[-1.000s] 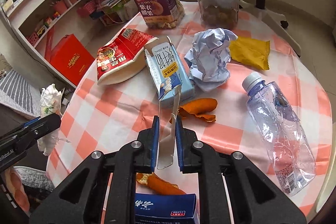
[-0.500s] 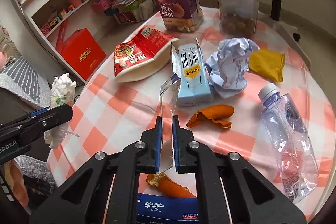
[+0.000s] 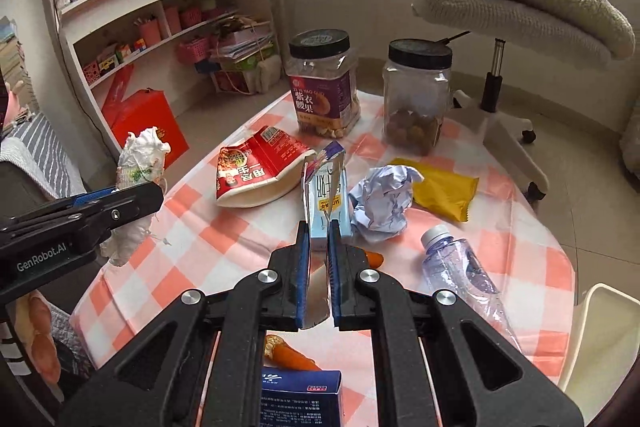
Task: Collect trash
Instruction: 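Carry the blue box to the bin and open the right tool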
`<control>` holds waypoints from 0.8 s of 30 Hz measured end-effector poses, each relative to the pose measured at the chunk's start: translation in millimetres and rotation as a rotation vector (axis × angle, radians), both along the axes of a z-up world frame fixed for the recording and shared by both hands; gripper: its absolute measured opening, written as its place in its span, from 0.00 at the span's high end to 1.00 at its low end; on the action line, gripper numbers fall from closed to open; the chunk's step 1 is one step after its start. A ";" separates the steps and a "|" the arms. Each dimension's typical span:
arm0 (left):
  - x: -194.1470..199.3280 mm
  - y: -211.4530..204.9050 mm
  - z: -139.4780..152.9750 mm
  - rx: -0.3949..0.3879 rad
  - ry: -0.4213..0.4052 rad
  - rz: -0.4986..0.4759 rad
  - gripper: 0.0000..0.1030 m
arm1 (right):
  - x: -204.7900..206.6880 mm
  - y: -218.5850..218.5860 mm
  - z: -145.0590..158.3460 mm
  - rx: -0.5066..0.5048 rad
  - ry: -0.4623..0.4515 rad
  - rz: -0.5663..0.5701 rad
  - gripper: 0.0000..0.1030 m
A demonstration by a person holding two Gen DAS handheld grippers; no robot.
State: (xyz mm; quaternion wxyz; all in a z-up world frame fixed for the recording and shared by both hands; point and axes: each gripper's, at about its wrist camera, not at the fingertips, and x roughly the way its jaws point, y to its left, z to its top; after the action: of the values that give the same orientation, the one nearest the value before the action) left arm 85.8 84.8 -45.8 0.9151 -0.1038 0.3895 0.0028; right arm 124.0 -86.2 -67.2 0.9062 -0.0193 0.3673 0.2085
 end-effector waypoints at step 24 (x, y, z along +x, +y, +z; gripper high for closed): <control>2.4 -115.2 11.3 0.046 -0.076 -0.180 0.63 | -32.2 -144.9 39.0 0.002 -0.113 -0.277 0.92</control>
State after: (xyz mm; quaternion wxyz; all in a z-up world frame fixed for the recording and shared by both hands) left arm 88.1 -30.4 -34.5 0.9279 -0.0472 0.3623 -0.0744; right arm 91.7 -231.2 -28.1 0.9455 0.0207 0.3148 0.0806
